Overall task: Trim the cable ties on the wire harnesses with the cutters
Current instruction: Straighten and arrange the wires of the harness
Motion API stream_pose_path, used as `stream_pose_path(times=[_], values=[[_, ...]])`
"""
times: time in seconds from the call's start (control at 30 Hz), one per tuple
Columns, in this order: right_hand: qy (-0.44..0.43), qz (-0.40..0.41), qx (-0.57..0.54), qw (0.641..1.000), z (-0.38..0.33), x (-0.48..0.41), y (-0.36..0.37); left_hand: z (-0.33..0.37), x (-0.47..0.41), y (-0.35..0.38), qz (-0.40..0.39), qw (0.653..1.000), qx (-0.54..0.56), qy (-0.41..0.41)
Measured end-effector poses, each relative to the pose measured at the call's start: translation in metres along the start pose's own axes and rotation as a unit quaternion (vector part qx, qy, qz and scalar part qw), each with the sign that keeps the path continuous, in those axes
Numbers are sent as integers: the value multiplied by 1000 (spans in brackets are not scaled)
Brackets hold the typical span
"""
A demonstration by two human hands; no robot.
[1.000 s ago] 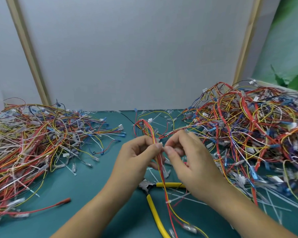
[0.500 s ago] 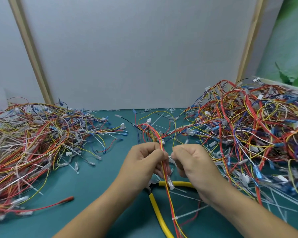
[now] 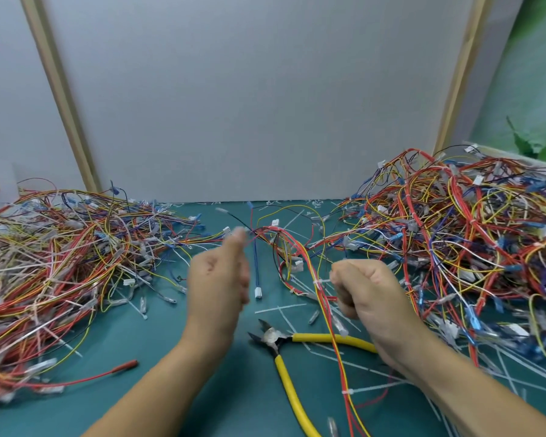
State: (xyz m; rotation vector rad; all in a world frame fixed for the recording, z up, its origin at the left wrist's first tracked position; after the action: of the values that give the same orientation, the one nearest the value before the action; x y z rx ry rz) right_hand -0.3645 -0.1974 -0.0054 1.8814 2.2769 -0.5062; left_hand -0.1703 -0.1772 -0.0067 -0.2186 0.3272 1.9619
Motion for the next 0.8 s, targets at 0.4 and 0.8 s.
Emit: stream_pose_path(times=[0.4, 0.8], values=[[-4, -91, -95, 991, -8, 12, 23, -34, -20, -19, 55, 988, -88, -114], [-147, 88, 126, 977, -29, 9, -13, -17, 7, 38, -170, 985, -39, -8]])
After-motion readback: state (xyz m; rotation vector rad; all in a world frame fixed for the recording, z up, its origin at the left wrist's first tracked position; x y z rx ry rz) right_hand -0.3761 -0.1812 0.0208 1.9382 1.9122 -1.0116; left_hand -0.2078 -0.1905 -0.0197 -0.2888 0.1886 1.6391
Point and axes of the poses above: each hand's wrist, its own x-axis away from the middle knuckle, its own y-axis out of the palm, z = x × y, the point moved 9 cm from there along -x, towards the middle knuckle, and after that the axes turned 1 degree about z, right-handed, at the moved point
